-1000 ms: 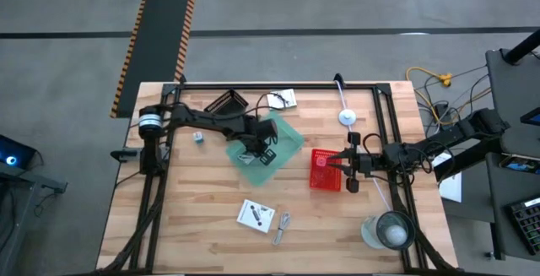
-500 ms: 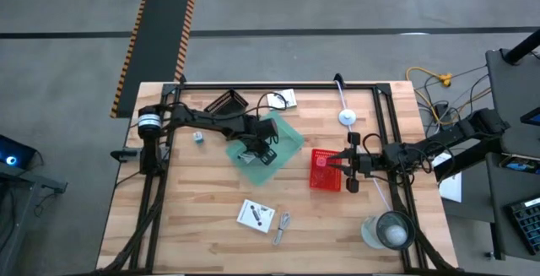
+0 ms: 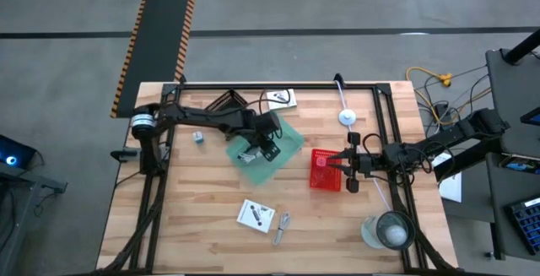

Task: Pick and place items into bin
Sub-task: Put the white charger cable into the green bin

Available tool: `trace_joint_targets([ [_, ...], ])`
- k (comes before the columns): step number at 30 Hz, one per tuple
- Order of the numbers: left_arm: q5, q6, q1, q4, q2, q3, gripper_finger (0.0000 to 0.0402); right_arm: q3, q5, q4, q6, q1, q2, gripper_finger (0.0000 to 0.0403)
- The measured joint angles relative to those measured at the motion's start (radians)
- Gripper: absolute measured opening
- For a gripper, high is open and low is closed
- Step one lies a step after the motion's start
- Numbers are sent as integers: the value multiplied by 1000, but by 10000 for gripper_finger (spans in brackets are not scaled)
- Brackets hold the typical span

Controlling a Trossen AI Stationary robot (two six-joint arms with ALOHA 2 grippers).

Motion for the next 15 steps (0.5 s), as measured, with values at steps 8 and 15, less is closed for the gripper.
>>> trace_joint_targets([
  [8,95,-9,-30,8,-45,34,171,0,0,-2,0,0,0,68],
  [15,102,-9,-96,71,-52,54,171,0,0,0,-10,0,0,68],
])
